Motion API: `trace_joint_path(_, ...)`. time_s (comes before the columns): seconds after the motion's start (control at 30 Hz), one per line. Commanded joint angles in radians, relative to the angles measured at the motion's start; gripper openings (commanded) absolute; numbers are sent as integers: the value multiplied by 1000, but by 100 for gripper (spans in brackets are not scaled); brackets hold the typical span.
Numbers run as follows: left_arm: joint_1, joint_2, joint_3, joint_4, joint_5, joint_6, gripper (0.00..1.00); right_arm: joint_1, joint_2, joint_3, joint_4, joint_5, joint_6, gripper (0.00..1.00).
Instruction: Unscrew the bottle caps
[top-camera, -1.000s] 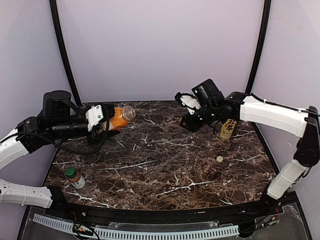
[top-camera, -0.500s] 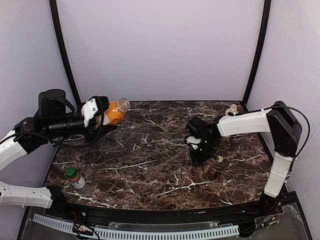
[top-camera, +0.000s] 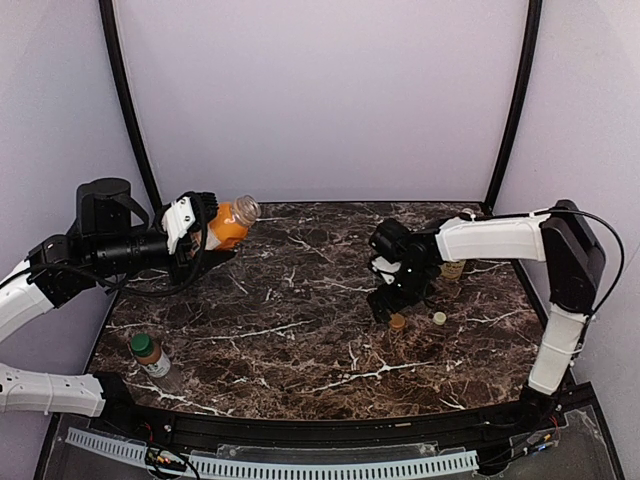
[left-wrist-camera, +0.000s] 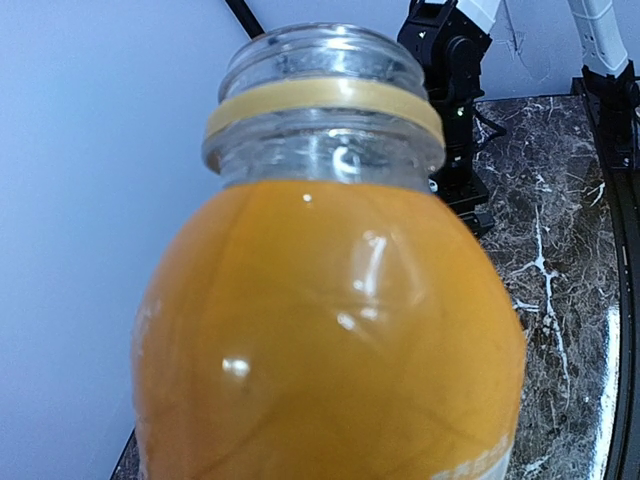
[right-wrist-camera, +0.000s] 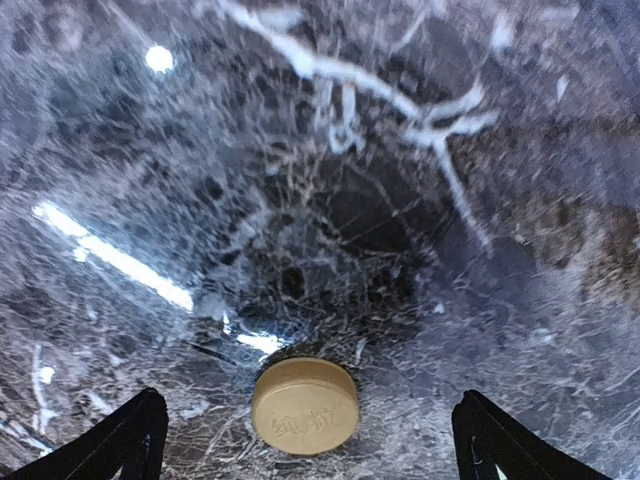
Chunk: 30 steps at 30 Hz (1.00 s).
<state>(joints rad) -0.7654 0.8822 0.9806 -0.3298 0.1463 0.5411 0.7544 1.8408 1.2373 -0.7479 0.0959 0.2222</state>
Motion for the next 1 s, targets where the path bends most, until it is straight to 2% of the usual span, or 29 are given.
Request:
trace_joint_path(0.0, 6, -11, -7, 22, 36, -17, 19, 32, -151, 118, 17, 25, -50, 99)
trace_joint_path(0.07, 7, -10, -2, 22, 51, -34, 20, 89, -242, 144, 114, -24, -139, 98)
trace_joint_path(0.17, 6, -6, 13, 21, 114, -55, 21, 187, -382, 117, 391, -270, -265, 96)
trace_joint_path(0.27, 7, 1, 25, 14, 192, -80, 21, 248, -499, -38, 867, -526, -241, 97)
trace_joint_path(0.33, 7, 6, 31, 9, 223, -89, 21, 275, -515, -119, 1208, -593, -157, 98)
trace_joint_path(0.4, 7, 11, 37, 6, 242, -92, 21, 305, -456, -120, 1430, -615, -107, 97)
trace_joint_path(0.63, 8, 20, 60, -12, 264, -93, 21, 366, -256, 51, 1523, -606, -114, 97)
trace_joint_path(0.73, 9, 19, 59, -17, 266, -88, 21, 369, -217, 66, 1579, -594, -87, 96)
trace_joint_path(0.83, 8, 14, 55, -16, 268, -86, 21, 372, -190, 73, 1607, -591, -58, 87)
trace_joint_path(0.97, 7, 11, 51, -10, 275, -88, 21, 371, -156, 63, 1641, -558, -4, 63)
